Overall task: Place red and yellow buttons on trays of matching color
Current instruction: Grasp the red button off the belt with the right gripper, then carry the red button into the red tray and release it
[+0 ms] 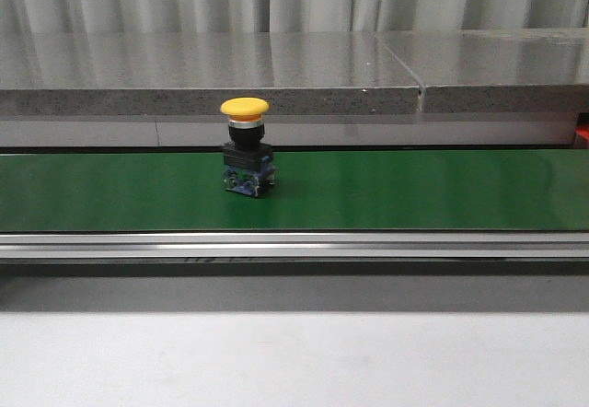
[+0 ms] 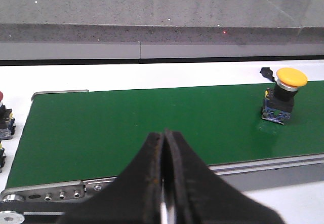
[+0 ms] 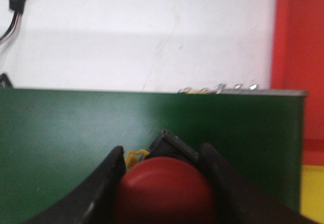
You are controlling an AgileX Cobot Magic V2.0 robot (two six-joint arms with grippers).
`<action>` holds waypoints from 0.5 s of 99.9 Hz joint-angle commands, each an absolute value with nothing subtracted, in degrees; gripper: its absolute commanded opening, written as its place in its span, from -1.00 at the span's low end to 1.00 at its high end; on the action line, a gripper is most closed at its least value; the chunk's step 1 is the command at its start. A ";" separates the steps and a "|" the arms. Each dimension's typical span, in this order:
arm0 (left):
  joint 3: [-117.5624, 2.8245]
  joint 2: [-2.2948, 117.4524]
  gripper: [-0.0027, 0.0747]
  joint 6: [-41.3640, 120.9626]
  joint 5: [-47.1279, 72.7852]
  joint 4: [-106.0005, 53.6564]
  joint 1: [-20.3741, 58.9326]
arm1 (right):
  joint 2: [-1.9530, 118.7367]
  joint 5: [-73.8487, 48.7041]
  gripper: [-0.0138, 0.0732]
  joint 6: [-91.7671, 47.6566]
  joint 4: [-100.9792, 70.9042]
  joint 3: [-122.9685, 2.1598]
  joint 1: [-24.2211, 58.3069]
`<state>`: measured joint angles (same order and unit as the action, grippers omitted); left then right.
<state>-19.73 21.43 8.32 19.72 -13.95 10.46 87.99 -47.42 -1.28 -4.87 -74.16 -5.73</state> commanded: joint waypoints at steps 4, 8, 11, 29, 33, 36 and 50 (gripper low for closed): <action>-21.19 21.73 -0.98 8.31 15.33 -14.45 10.95 | 86.01 -44.42 -0.62 -1.36 -4.13 -78.28 -11.43; -21.19 21.73 -0.98 8.31 15.33 -14.45 10.95 | 86.35 -43.88 -0.62 -1.36 -4.13 -78.86 -13.27; -21.19 21.73 -0.98 8.31 15.33 -14.45 10.95 | 86.84 -43.60 -0.62 -1.36 -4.13 -79.26 -15.09; -21.19 21.73 -0.98 8.31 15.33 -14.45 10.95 | 92.33 -43.55 -0.62 -1.92 -4.18 -82.38 -22.17; -21.19 21.73 -0.98 8.31 15.33 -14.45 10.95 | 93.66 -43.21 -0.62 -2.38 -4.18 -83.04 -23.15; -21.19 21.73 -0.98 8.31 15.33 -14.45 10.95 | 95.03 -42.96 -0.62 -2.77 -4.18 -83.47 -23.64; -21.19 21.73 -0.98 8.31 15.33 -14.45 10.95 | 100.39 -42.28 -0.62 -4.12 -4.18 -86.19 -24.36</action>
<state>-19.73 21.43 8.32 19.72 -13.95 10.46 100.47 -45.40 -2.71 -4.38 -82.81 -23.95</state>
